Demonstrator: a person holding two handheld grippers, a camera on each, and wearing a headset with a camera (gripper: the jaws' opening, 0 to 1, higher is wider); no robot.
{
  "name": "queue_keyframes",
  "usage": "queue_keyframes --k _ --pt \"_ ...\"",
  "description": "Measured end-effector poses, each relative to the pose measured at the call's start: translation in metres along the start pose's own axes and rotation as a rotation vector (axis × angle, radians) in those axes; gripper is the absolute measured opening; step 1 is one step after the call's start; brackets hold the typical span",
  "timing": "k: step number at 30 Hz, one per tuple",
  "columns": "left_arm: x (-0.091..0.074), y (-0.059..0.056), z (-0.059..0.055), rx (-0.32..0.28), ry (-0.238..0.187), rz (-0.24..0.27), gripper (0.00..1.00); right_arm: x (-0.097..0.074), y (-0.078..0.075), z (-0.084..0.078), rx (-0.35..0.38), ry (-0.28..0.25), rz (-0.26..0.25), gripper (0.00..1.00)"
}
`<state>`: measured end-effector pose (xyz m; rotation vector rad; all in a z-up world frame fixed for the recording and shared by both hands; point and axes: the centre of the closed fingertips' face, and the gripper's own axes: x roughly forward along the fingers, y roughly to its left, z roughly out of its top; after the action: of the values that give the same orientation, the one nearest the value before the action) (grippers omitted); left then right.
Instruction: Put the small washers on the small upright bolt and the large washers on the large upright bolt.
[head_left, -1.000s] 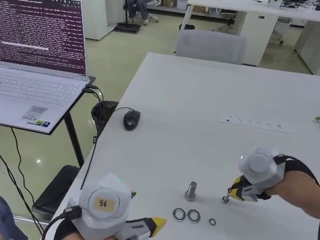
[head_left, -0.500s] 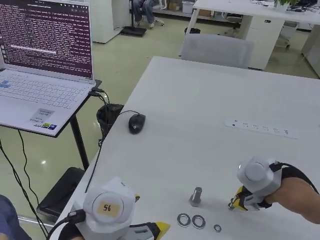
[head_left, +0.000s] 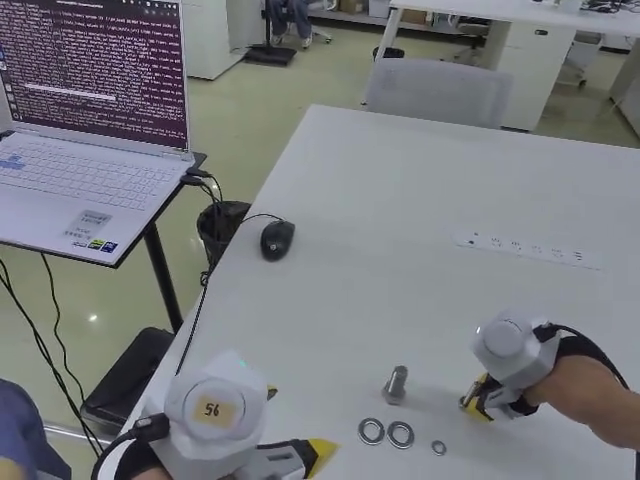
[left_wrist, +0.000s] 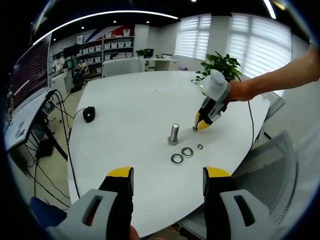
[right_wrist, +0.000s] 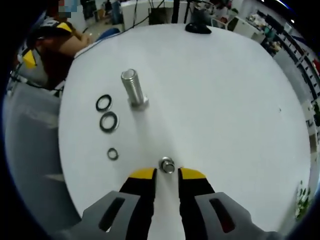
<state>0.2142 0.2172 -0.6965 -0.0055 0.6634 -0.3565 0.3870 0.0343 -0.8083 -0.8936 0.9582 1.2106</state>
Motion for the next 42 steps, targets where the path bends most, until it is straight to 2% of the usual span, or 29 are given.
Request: queue_keyframes --k 3,9,13,15,17,18,26,30,38,42 --pt "0.0 0.001 0.002 -0.004 -0.006 0.004 0.55 -0.006 -0.004 -0.008 0.025 -0.017 -0.019 0.18" --pt "0.002 0.0 0.004 0.003 -0.009 -0.001 0.55 -0.012 0.008 -0.036 0.105 -0.031 -0.019 0.18" --pt "0.002 -0.002 0.005 0.009 -0.008 -0.006 0.55 -0.013 0.022 -0.047 0.147 -0.058 -0.002 0.18" --pt "0.003 -0.003 0.005 0.009 -0.008 -0.008 0.55 -0.013 0.029 -0.046 0.158 -0.079 0.009 0.18" --pt "0.004 -0.004 0.005 0.011 -0.008 -0.012 0.55 -0.011 0.038 -0.039 0.186 -0.128 0.033 0.19" --pt "0.004 -0.005 0.005 0.013 -0.006 -0.014 0.55 -0.011 0.042 -0.037 0.186 -0.132 0.037 0.19" --pt "0.005 -0.008 0.007 0.026 -0.005 -0.022 0.55 0.002 0.07 -0.014 0.093 -0.144 0.076 0.19" --pt "0.004 -0.007 0.007 0.024 -0.008 -0.019 0.55 0.008 0.079 -0.002 0.053 -0.142 0.091 0.19" --pt "0.002 -0.008 0.004 0.016 -0.008 -0.014 0.55 0.015 0.086 0.013 -0.023 -0.128 0.105 0.19" --pt "0.002 -0.008 0.004 0.015 -0.01 -0.013 0.55 0.019 0.085 0.01 -0.105 -0.081 0.087 0.18"
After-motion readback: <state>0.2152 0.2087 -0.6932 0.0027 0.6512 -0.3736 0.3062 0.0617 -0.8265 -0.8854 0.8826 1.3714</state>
